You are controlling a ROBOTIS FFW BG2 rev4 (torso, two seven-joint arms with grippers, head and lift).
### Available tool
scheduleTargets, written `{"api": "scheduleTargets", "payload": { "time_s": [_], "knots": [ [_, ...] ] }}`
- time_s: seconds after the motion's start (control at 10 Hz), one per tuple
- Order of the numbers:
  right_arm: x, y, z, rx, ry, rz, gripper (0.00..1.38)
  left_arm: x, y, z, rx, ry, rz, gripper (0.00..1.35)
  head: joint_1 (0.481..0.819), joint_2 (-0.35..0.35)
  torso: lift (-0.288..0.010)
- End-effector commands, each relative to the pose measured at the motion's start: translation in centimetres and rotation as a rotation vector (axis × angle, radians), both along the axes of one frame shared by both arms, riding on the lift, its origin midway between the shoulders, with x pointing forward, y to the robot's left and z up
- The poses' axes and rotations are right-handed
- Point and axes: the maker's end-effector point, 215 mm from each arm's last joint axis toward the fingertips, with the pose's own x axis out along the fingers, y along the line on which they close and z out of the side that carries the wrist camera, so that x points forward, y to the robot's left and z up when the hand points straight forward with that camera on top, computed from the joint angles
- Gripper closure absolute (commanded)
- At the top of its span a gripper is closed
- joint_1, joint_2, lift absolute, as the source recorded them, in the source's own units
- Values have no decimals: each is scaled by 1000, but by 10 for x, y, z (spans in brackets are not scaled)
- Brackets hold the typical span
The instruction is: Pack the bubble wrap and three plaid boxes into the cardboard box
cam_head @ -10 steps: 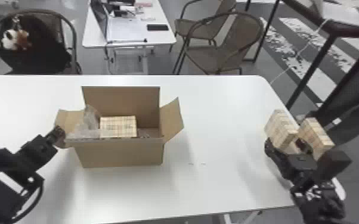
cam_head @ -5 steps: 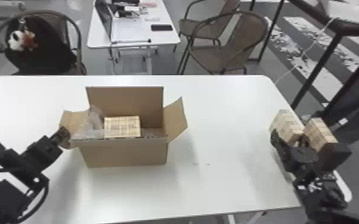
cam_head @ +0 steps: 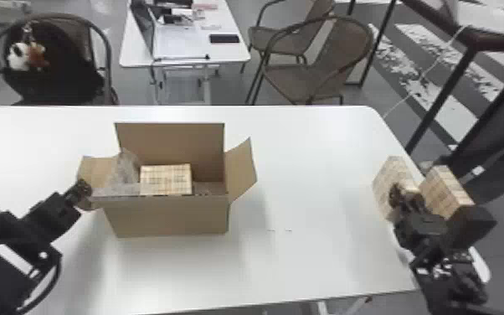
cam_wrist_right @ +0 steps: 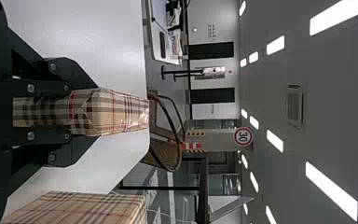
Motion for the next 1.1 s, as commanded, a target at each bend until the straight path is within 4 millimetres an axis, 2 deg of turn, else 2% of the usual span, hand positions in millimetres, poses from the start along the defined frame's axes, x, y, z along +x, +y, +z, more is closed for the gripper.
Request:
{"api": "scheduleTargets", "payload": {
  "time_s": [0.0,0.1,0.2,0.3,0.4,0.5,0.6,0.7,0.8,1.0],
  "knots": [
    [0,18,27,23,-26,35,963,1,-1,2,-3,-4,0,1220,695,-97,-148],
    [9,50,48,136,14,114,963,0,0,1,-2,-2,2,1220,695,-86,-148],
    [23,97,84,235,84,251,963,1,1,1,-1,-3,2,1220,695,-75,-148],
    [31,140,128,258,184,398,963,2,0,2,3,-3,0,1220,695,-43,-148],
    [31,175,179,283,222,536,963,5,-4,4,10,-3,-8,1220,695,10,-148],
    [20,209,213,357,267,662,963,8,-7,4,19,1,-17,1220,695,52,-148],
    [5,236,231,463,314,743,963,8,-8,4,23,2,-20,1220,668,85,-148],
    [-5,262,233,550,378,822,963,8,-7,4,27,5,-17,1220,661,100,-148],
    [-9,291,226,635,452,911,963,8,-7,2,30,11,-17,1220,654,134,-148],
    [-1,348,206,767,564,1083,964,12,-13,6,31,5,-29,1220,656,210,-148]
  ]
}}
